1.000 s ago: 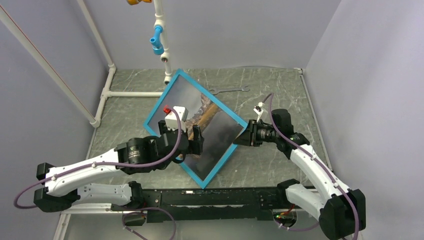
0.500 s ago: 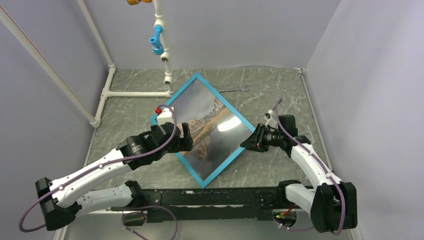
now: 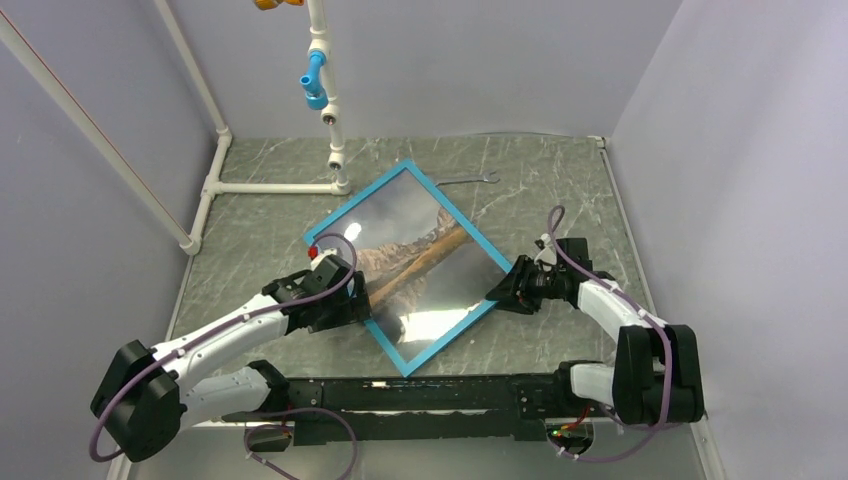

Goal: Put the photo into the frame
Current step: Turn over the photo frame at the center of the board, then adjust the photo frame at the center of the board.

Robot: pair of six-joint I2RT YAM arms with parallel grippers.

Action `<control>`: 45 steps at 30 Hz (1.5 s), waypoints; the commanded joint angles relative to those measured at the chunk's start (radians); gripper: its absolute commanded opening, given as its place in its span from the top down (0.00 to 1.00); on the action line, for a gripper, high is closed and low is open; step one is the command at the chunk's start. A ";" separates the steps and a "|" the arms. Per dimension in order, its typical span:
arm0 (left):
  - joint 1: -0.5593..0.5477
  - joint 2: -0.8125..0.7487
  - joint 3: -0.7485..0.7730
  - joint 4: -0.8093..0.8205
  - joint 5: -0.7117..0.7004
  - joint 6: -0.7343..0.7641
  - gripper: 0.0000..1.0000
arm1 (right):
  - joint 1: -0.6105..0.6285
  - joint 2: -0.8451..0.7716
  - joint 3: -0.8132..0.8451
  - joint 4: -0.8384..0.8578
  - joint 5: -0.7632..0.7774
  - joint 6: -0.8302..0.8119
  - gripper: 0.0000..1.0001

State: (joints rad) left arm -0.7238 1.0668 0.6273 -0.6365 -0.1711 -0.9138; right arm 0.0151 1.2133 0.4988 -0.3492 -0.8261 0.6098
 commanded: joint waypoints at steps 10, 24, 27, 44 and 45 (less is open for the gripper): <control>0.082 0.005 -0.067 0.187 0.090 -0.014 0.00 | -0.044 0.002 -0.009 0.118 0.370 -0.144 0.00; 0.175 0.053 -0.167 0.388 0.220 -0.016 0.05 | -0.033 0.206 0.289 0.072 0.387 -0.230 0.00; 0.190 0.098 -0.178 0.453 0.264 -0.010 0.09 | 0.012 0.307 0.347 0.070 0.355 -0.245 0.02; 0.194 0.206 -0.185 0.530 0.334 0.014 0.29 | 0.268 0.266 0.231 0.042 0.352 -0.203 0.13; 0.193 0.191 -0.193 0.526 0.334 0.012 0.29 | 0.295 0.236 0.213 0.033 0.358 -0.190 0.14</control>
State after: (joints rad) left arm -0.5190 1.2541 0.4900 -0.1196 0.1226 -0.9104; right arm 0.2043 1.5566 0.7914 -0.2317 -0.3645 0.3397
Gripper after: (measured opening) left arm 0.718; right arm 0.874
